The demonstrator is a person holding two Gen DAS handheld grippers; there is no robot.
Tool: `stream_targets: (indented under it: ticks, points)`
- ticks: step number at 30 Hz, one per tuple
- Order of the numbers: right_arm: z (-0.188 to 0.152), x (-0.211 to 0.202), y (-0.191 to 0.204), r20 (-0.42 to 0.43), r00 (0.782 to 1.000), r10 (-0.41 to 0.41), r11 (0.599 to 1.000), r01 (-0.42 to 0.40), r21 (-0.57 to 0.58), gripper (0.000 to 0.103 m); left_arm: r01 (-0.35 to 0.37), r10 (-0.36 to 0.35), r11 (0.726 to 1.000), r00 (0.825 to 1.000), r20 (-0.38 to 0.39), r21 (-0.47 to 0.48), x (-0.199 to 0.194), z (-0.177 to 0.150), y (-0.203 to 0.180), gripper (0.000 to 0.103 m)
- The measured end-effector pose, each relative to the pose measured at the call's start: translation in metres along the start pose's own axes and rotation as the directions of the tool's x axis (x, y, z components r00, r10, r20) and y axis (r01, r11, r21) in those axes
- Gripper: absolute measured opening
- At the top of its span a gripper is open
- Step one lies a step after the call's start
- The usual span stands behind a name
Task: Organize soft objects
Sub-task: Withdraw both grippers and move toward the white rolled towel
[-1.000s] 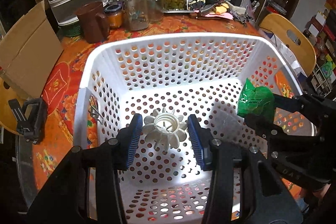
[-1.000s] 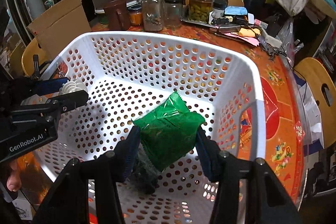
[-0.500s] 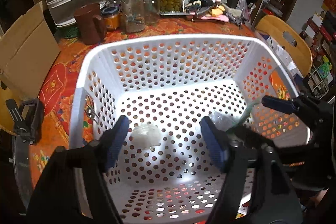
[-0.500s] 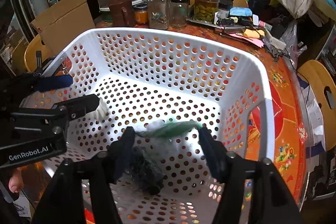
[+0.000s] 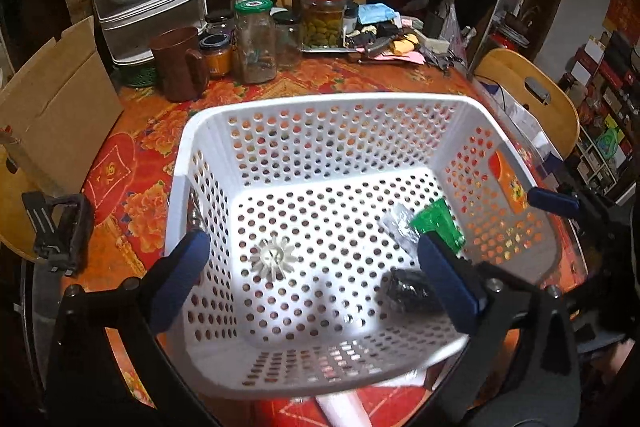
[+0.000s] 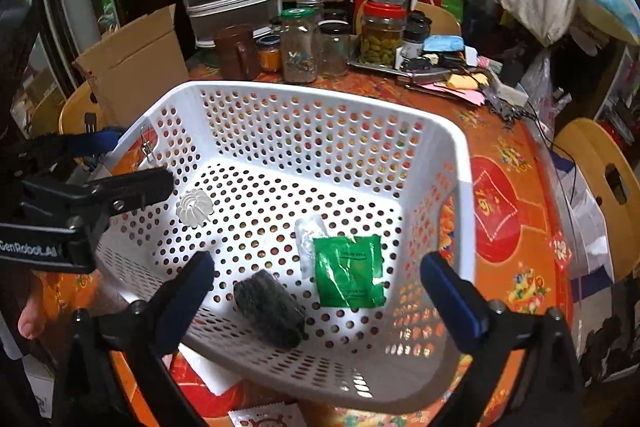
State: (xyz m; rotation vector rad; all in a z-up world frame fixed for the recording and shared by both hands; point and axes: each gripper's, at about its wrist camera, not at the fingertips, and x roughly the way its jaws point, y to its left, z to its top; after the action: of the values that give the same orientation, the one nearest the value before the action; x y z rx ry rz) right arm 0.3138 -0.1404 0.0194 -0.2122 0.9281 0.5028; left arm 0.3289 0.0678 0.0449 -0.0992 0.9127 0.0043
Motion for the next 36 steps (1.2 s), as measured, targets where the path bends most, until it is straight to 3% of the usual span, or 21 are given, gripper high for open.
stream_targets:
  ticks: [5,16,28,36]
  points:
    - [-0.008,-0.012,-0.005,0.021,1.000,-0.001,1.000,0.000,0.020,0.103,-0.047,0.046,0.999,0.999,0.023,0.027,-0.020,-0.010,-0.007,0.103]
    - [-0.023,-0.069,-0.008,0.131,0.991,0.020,0.997,-0.030,0.071,0.103,-0.025,0.023,1.000,0.990,0.141,0.008,-0.101,-0.045,-0.005,0.103]
    - [-0.065,-0.143,0.022,0.255,0.967,-0.005,1.000,0.003,0.010,0.103,-0.017,0.001,0.999,0.958,0.288,0.051,-0.207,-0.101,-0.026,0.103]
    - [-0.108,-0.153,0.027,0.272,0.962,-0.021,1.000,0.018,0.012,0.103,-0.008,-0.002,0.999,0.966,0.258,0.038,-0.199,-0.147,-0.029,0.103]
